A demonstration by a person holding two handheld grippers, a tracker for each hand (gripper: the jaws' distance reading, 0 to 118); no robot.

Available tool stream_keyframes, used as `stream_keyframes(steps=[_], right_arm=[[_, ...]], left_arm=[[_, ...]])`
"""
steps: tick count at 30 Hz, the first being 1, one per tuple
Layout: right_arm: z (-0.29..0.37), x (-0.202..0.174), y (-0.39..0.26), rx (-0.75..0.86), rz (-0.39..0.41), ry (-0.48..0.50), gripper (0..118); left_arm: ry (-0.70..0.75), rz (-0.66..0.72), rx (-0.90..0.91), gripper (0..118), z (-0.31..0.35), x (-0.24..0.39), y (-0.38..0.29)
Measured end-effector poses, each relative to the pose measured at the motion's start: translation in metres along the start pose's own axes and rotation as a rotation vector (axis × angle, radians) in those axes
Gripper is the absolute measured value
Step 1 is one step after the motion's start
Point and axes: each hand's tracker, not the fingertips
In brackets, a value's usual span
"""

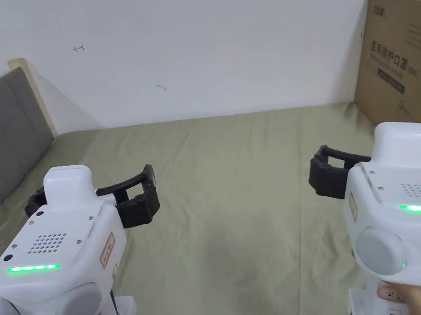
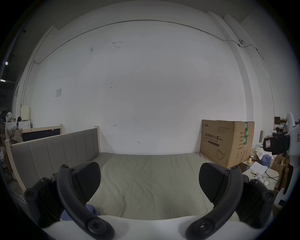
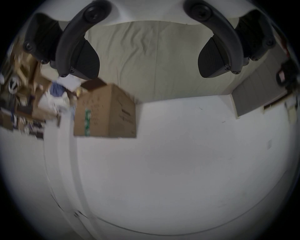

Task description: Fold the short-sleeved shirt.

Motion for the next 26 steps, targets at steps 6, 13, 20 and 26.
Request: stream_keyframes(steps=[6,13,20,26], right_arm=[[-0.007,0.014,0.021,-0.304,-0.208,0.045,118],[-0.009,0.009,0.031,-0.381,-0.148,-0.003,118],[-0.010,0.009,0.023,-0.369,-0.132,0.044,113],[-0.012,0.011,0.019,-0.351,-0.111,0.072,117]], left_arm=[[-0.001,-0.006,-0.001,118,0.000,-0.002,0.001],[-0.006,-0.007,0.006,118,0.002,-0.001,0.001],[-0.006,-0.010,0.006,118,0.003,0.000,0.001],[-0.007,-0.005,0.008,118,0.003,0.000,0.002]])
